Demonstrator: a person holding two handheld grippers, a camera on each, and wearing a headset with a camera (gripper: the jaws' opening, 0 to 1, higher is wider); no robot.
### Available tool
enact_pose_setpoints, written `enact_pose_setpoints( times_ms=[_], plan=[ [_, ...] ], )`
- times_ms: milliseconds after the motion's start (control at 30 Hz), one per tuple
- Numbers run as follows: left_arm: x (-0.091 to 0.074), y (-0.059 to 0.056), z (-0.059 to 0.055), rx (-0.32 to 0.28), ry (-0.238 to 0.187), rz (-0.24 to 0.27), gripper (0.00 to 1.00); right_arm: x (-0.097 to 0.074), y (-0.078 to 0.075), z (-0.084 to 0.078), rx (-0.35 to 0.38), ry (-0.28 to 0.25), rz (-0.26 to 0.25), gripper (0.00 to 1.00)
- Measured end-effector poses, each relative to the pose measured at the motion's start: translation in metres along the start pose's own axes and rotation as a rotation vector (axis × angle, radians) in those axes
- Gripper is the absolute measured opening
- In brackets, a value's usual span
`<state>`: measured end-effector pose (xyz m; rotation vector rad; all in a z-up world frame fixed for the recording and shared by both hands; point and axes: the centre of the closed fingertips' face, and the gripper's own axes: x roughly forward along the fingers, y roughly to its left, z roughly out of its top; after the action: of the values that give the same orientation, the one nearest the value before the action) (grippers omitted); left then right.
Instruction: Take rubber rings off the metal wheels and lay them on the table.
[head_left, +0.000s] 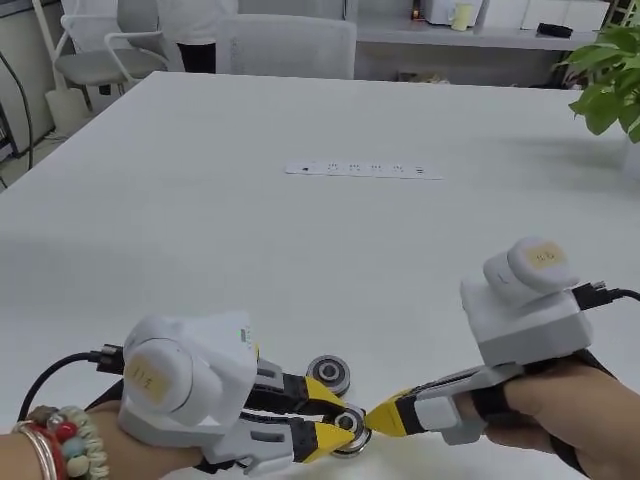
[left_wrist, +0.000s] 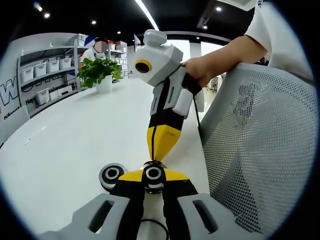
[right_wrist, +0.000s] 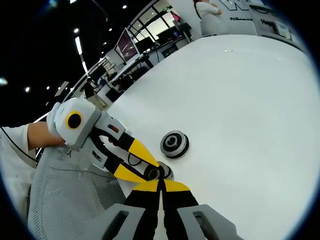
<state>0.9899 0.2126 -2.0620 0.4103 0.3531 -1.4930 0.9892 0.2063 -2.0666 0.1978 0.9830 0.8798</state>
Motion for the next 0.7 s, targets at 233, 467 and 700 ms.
enact_pose_setpoints(
  times_ms=[233, 467, 700],
  plan=[
    [-0.0001, -0.0002, 0.0000, 0.000, -0.001, 0.002, 0.08, -0.0001, 0.0011, 0.0006, -0.012, 0.001, 0.002, 0.00],
    [0.0000, -0.0002, 0.0001, 0.000, -0.002, 0.002, 0.08, 0.0006, 0.0018, 0.0008, -0.015, 0.003, 0.006, 0.00],
    [0.0000, -0.0002, 0.0000, -0.004, -0.004, 0.002, 0.08, 0.0006, 0.0025, 0.0006, -0.016, 0.002, 0.008, 0.00]
  ],
)
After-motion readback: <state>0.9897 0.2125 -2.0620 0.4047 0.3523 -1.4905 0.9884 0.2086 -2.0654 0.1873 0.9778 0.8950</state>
